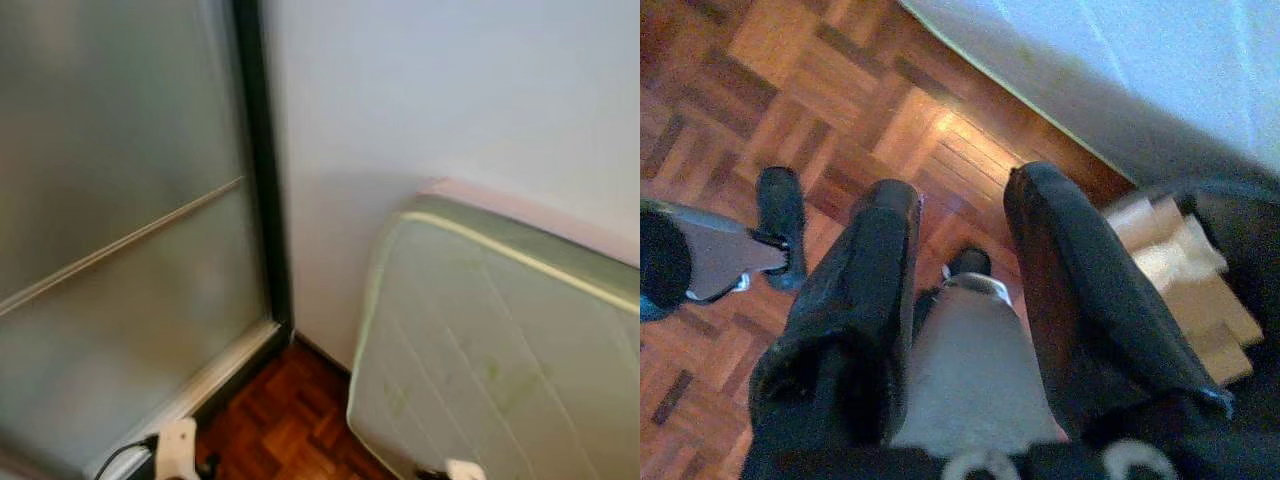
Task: Clean up the room
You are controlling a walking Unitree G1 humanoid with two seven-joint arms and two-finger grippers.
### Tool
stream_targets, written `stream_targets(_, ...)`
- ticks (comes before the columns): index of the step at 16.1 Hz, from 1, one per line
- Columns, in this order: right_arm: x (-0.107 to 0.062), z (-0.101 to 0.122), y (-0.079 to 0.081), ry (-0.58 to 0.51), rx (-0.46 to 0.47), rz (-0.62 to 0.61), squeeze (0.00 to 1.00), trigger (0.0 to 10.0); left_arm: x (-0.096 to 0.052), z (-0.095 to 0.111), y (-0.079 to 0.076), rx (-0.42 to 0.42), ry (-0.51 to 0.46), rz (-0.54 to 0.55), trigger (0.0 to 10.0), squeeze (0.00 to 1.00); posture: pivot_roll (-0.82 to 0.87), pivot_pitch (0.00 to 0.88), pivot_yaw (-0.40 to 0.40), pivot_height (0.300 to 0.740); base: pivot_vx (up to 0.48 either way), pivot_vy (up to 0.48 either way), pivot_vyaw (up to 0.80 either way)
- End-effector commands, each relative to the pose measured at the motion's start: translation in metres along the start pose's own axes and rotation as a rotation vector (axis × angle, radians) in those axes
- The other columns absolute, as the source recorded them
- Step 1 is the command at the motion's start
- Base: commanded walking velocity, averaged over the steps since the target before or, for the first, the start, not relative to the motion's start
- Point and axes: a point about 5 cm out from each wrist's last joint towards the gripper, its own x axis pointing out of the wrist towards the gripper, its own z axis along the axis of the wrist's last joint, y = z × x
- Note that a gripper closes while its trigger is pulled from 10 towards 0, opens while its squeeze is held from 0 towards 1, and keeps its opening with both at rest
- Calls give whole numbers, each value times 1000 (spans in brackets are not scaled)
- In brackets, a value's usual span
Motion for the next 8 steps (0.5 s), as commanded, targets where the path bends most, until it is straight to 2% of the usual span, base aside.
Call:
stream_targets(1,7,53,1,-47,-143,46,0,10000,-8,-28,18,-177,125,69,10000,0,155,0,-139,740,0,0,800)
stream_targets(8,7,53,1,-45,-135,48,0,10000,-8,-28,16,-187,126,70,10000,0,155,0,-140,740,0,0,800)
